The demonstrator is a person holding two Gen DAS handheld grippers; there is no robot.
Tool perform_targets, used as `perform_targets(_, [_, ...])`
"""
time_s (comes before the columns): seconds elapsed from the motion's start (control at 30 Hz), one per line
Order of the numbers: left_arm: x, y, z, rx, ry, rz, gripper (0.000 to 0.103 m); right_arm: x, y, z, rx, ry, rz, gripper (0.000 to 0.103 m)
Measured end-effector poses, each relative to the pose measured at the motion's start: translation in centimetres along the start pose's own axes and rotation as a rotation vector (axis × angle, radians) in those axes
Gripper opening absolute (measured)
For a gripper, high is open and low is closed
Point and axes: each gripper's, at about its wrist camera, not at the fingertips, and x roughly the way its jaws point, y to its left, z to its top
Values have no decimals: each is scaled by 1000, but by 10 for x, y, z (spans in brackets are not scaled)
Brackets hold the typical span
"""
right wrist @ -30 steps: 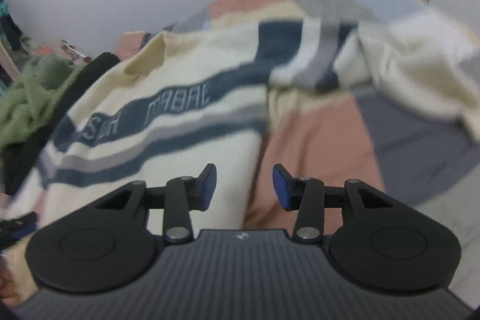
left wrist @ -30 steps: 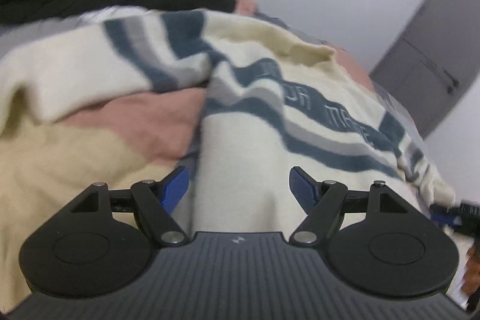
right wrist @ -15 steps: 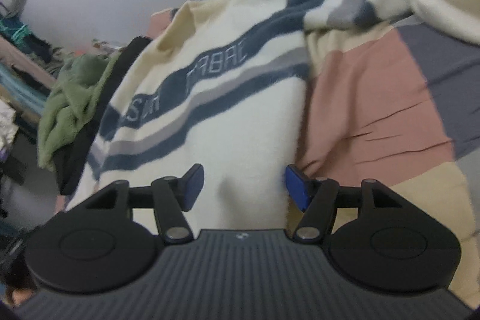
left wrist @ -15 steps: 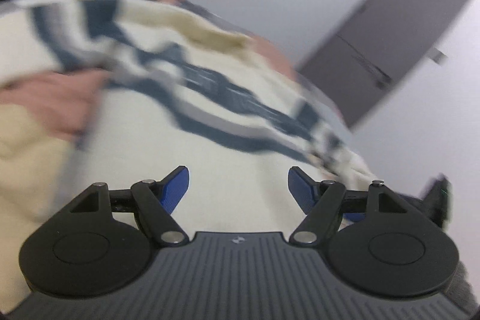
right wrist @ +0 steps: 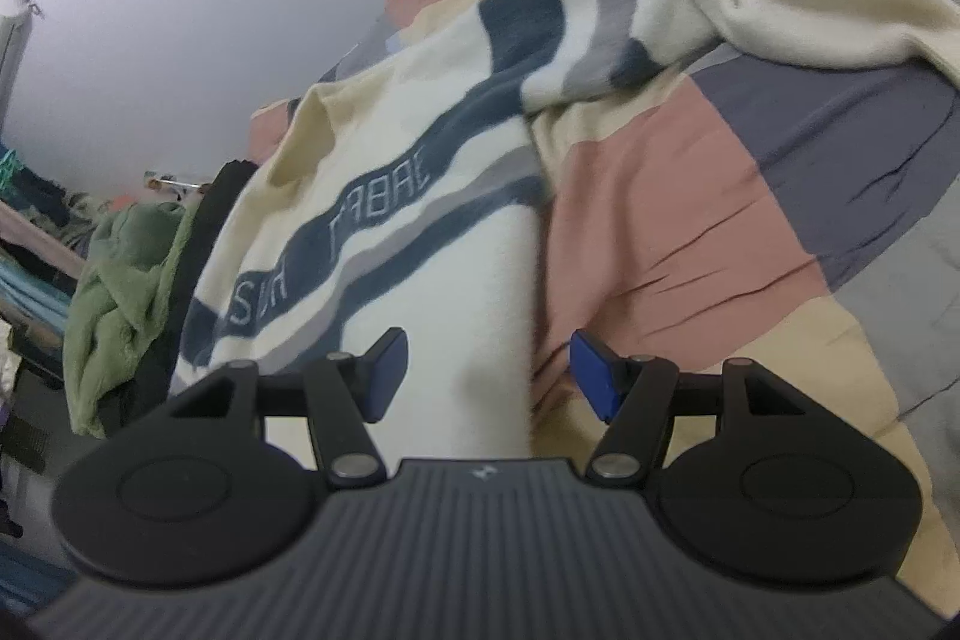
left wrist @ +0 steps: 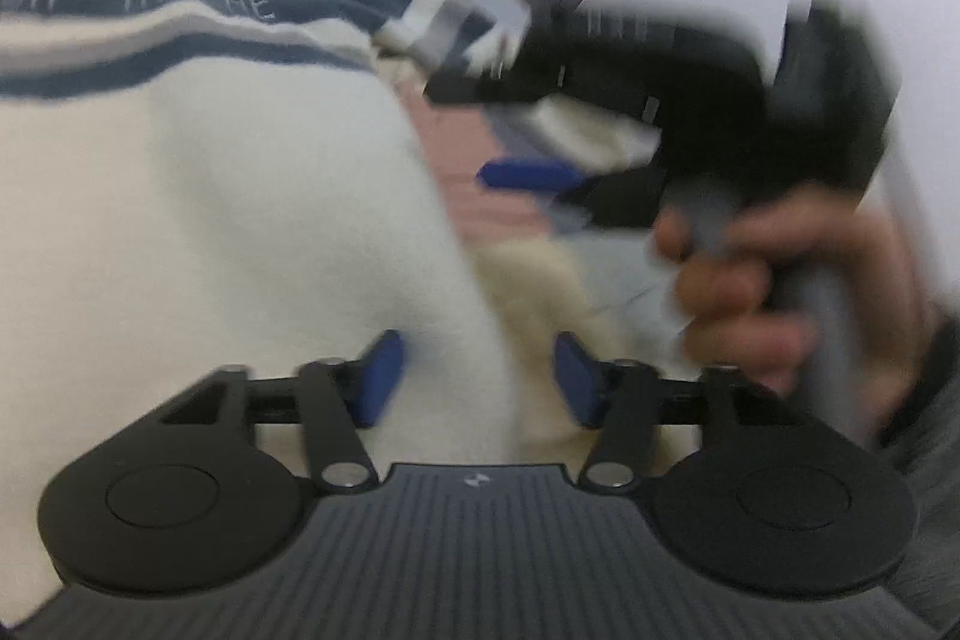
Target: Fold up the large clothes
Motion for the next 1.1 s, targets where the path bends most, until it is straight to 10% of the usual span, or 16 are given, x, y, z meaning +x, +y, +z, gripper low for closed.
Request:
perform_targets(0.1, [5,-2,-7,54,8,73,18,5,-6,-1,22,18,0,63])
perform_targets(0.3, [-48,44,9,-132,-89,7,13,11,-11,-1,48,45,55,63])
perform_targets(0.57, [-92,126,7,-456,-187,12,13,25,4,-14,66,160,189,63])
perform_targets(0.87, [-94,140,4,-484,-191,44,13,46,31,-60,85,319,255,61])
perform_targets(0.97, [-93,138,5,-475,-196,42,15,45,45,-73,19,288,233,45])
perform_targets(1.1, [-104,129,7,-430,-207,15,37,34,54,-67,-76,233,202,32])
